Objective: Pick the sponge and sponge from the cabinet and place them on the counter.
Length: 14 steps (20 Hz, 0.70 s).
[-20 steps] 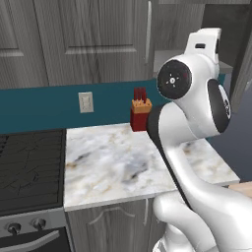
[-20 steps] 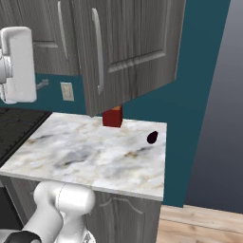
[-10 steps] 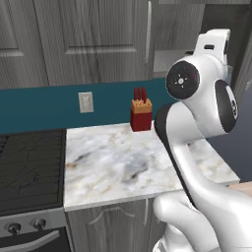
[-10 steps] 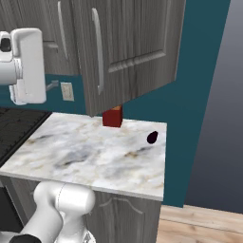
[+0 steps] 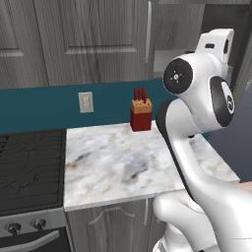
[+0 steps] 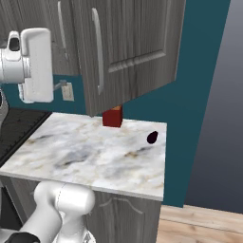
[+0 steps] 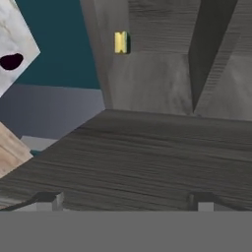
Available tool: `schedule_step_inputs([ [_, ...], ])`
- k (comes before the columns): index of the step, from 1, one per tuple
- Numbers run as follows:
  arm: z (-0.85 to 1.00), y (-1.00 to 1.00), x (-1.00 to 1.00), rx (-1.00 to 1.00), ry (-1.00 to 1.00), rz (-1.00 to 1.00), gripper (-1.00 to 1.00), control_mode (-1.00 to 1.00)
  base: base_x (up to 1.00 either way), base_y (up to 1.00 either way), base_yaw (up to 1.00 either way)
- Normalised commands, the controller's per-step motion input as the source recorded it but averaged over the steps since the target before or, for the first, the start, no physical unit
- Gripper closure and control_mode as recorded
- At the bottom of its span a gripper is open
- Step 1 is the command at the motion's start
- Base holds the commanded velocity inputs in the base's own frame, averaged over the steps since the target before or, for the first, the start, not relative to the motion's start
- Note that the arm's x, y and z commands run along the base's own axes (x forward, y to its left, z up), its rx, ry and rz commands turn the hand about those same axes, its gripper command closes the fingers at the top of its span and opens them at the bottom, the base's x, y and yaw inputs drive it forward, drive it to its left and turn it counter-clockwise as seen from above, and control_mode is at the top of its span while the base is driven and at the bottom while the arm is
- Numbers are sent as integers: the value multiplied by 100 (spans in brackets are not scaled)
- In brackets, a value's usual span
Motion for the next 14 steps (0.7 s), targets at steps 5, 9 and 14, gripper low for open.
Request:
schedule_step_inputs([
  [5,0,0,20,0,0,-6,-100,-100,0,0,0],
  [9,0,-6,17,0,0,-6,-100,-100,0,0,0],
  [14,0,-10,13,0,0,-5,-100,-100,0,0,0],
])
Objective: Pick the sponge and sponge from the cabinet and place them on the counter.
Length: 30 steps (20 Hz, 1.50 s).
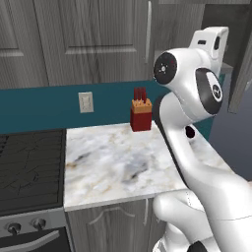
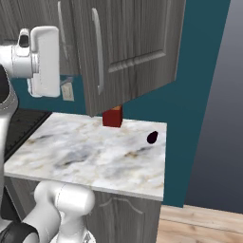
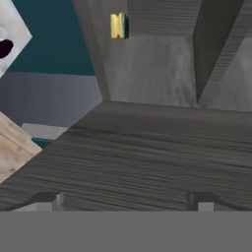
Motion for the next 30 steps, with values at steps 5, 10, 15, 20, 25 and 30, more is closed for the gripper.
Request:
schedule_step_inputs([
  [5,-4,-18,10,0,0,-5,-100,-100,0,0,0],
  [10,-7,-25,0,1,0,-3,-100,-100,0,0,0],
  [15,-10,-22,0,0,0,-2,-100,-100,0,0,0],
  [20,-8,-26,0,1,0,-2,-100,-100,0,0,0],
  [25,0,-31,0,1,0,-1,-100,-100,0,0,0],
  [30,0,-38,-1,1,0,-1,-100,-100,0,0,0],
])
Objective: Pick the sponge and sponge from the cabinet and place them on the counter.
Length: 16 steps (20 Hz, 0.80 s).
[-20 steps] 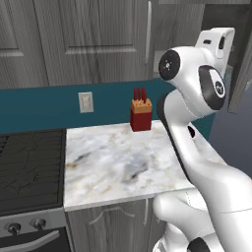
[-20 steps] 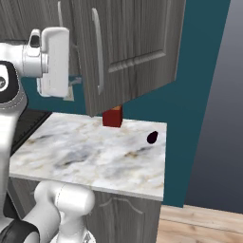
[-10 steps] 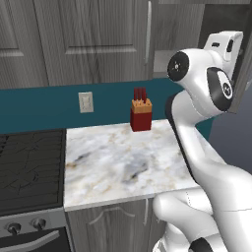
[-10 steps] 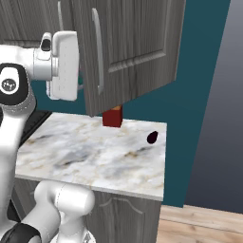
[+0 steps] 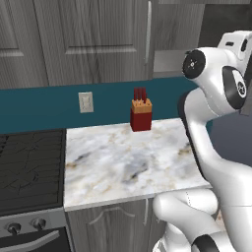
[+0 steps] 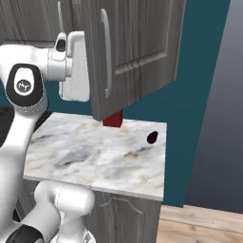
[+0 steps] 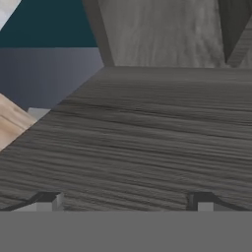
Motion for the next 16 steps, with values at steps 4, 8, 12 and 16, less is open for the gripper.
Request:
schedule_step_inputs([
  [4,0,-45,-10,1,-2,0,-100,-100,0,0,0],
  [8,0,-55,-14,2,-4,0,-100,-100,0,0,0],
  [12,0,-60,-12,3,-4,0,-100,-100,0,0,0],
  [16,0,-56,-6,3,-3,0,-100,-100,0,0,0],
])
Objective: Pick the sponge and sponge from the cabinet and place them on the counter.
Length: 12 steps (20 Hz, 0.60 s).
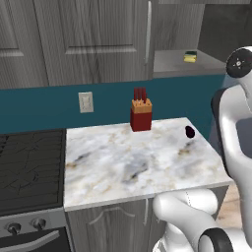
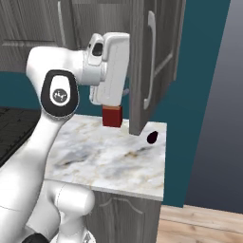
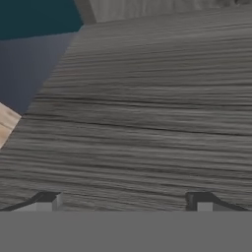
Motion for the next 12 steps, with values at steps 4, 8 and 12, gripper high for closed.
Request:
schedule_step_inputs([
  [4,0,-49,-2,3,-2,0,-100,-100,0,0,0],
  [8,0,-45,0,4,-1,0,-100,-100,0,0,0],
  [12,0,-43,0,4,-1,0,-100,-100,0,0,0],
])
